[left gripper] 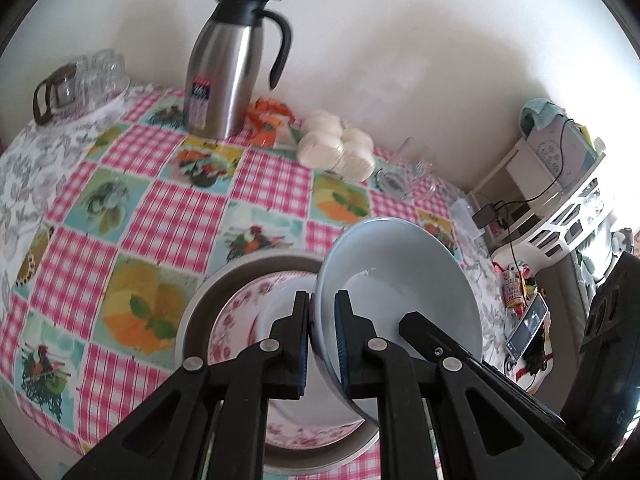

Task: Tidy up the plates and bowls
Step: 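Lower the pale blue-white bowl onto the stacked bowls with both grippers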

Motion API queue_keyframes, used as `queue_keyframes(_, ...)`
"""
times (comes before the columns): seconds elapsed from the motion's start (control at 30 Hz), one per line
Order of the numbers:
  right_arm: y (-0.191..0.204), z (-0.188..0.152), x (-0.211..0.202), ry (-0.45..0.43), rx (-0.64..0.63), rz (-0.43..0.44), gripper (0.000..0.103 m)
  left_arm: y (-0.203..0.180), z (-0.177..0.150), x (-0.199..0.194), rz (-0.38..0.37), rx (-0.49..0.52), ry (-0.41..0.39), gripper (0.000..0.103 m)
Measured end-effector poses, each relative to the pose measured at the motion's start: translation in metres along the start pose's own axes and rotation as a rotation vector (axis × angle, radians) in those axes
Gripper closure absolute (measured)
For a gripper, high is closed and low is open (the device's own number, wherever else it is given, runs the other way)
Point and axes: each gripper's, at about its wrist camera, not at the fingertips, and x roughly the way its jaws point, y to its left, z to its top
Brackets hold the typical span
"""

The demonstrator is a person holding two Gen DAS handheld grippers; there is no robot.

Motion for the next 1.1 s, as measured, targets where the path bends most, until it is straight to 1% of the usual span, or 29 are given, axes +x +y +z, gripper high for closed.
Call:
queue_keyframes(0.33, 0.008, -0.013, 0.014, 0.042, -0.043, -0.057, 0.08, 0.014, -0.011, 0.01, 0.018, -0.011, 0.055, 0.091)
queue_keyframes(0.47, 0.009, -0.015, 0.019, 0.063, -0.052, -0.062, 0.08, 0.016, -0.011, 0.011, 0.03, -0.021, 0.055, 0.091)
queue_keyframes(0.73, 0.011, -0.016, 0.021, 0.075, -0.056, -0.056, 0.08, 0.018, -0.011, 0.01, 0.054, -0.022, 0.04, 0.091)
queue_keyframes(0.77, 0.011, -0.015, 0.021, 0.075, -0.056, -0.056, 0.079, 0.017, -0.011, 0.01, 0.068, -0.016, 0.037, 0.091)
queue_keyframes(0.83, 0.011, -0.015, 0.021, 0.077, -0.057, -0.053, 0.074, 0.016, -0.01, 0.009, 0.1, -0.005, 0.024, 0.091)
queue_keyframes(0.9, 0.011, -0.014, 0.019, 0.071, -0.056, -0.036, 0.072, 0.018, -0.01, 0.01, 0.096, -0.007, 0.026, 0.091)
queue_keyframes(1.1, 0.01, -0.013, 0.017, 0.07, -0.053, -0.027, 0.072, 0.018, -0.009, 0.01, 0.094, -0.008, 0.027, 0.091)
